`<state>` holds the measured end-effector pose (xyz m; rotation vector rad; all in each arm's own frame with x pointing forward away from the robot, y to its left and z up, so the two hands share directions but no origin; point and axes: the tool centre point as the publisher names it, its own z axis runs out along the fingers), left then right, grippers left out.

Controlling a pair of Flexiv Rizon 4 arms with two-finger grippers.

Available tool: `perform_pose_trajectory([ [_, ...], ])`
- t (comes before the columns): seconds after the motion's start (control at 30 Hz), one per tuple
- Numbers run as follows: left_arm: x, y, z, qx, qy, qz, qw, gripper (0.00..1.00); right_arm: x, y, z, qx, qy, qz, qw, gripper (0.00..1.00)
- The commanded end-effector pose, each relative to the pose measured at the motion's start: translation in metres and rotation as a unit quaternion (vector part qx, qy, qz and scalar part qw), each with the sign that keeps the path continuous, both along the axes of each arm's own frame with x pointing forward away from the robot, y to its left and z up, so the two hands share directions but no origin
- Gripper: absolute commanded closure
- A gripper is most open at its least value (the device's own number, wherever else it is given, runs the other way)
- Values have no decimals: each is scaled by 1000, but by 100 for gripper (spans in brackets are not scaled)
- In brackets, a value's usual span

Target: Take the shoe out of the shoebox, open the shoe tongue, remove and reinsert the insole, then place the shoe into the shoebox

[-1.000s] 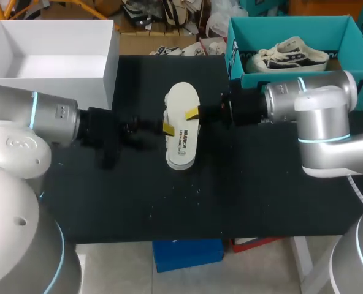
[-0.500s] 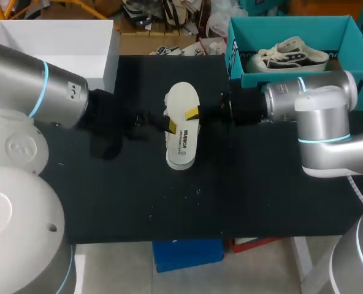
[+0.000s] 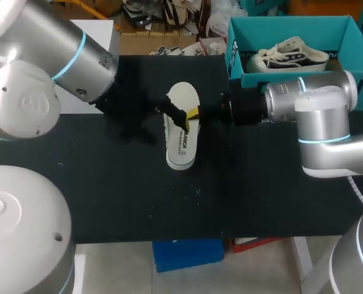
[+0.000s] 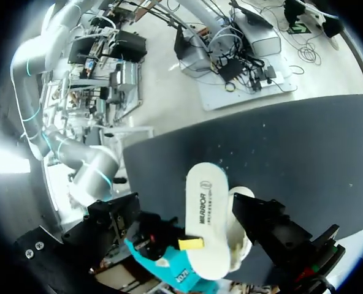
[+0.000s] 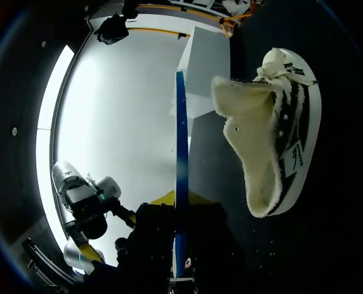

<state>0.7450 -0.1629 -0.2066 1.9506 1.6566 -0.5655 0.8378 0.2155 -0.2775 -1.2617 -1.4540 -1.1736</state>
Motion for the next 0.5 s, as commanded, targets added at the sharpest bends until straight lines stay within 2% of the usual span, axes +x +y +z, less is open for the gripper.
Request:
perform_pose_trajectory([
  [0.03,8,-6,6,171,0,4,985,0,0,1,0,-1,0,-1,1000,100],
  [0.5,7,-8,5,182,-5,13,983,0,0,1,0,-1,0,-1,1000,100],
])
